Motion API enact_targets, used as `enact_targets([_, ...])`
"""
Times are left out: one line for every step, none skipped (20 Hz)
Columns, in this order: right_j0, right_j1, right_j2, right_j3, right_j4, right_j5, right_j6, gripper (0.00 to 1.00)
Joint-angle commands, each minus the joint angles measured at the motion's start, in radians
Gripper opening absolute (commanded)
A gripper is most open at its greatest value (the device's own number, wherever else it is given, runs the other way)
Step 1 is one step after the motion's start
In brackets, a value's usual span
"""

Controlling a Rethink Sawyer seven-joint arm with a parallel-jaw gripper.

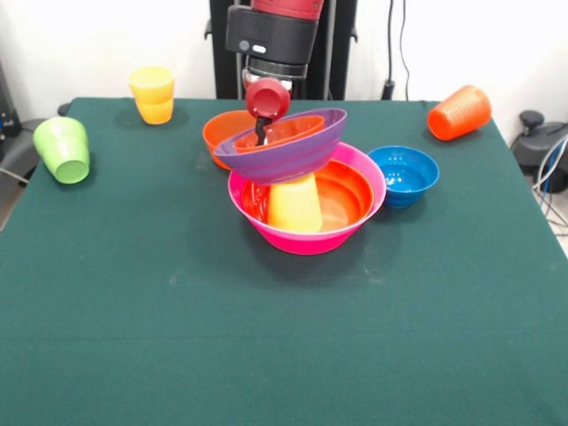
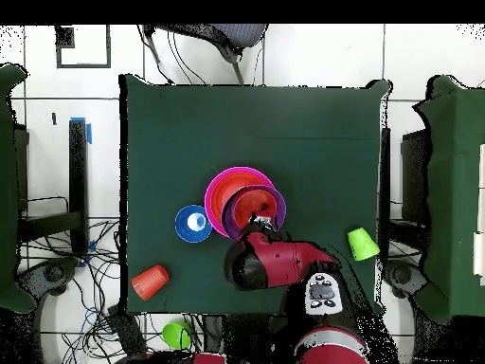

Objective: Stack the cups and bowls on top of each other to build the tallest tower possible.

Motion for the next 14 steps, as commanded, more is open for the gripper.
enact_targets([0.034, 0.038, 0.09, -0.122, 0.061, 0.103, 0.223, 1.0])
enact_targets([0.039, 0.037, 0.087, -0.121, 0.066, 0.109, 0.226, 1.0])
enact_targets([0.043, 0.035, 0.084, -0.12, 0.069, 0.114, 0.226, 1.0])
enact_targets([0.045, 0.028, 0.086, -0.113, 0.073, 0.127, 0.226, 1.0])
enact_targets([0.046, 0.023, 0.089, -0.109, 0.076, 0.134, 0.226, 1.0])
enact_targets([0.049, 0.014, 0.091, -0.102, 0.083, 0.147, 0.228, 1.0])
enact_targets([0.053, 0.01, 0.091, -0.1, 0.087, 0.157, 0.228, 1.0])
enact_targets([0.06, 0.002, 0.088, -0.096, 0.095, 0.166, 0.231, 1.0])
enact_targets([0.064, -0.002, 0.086, -0.094, 0.099, 0.172, 0.231, 1.0])
enact_targets([0.071, -0.014, 0.084, -0.086, 0.105, 0.184, 0.232, 1.0])
enact_targets([0.074, -0.023, 0.082, -0.08, 0.109, 0.19, 0.232, 1.0])
enact_targets([0.079, -0.043, 0.082, -0.065, 0.115, 0.208, 0.231, 1.0])
enact_targets([0.083, -0.058, 0.081, -0.054, 0.119, 0.218, 0.231, 1.0])
enact_targets([0.082, -0.079, 0.087, -0.036, 0.123, 0.232, 0.23, 1.0])
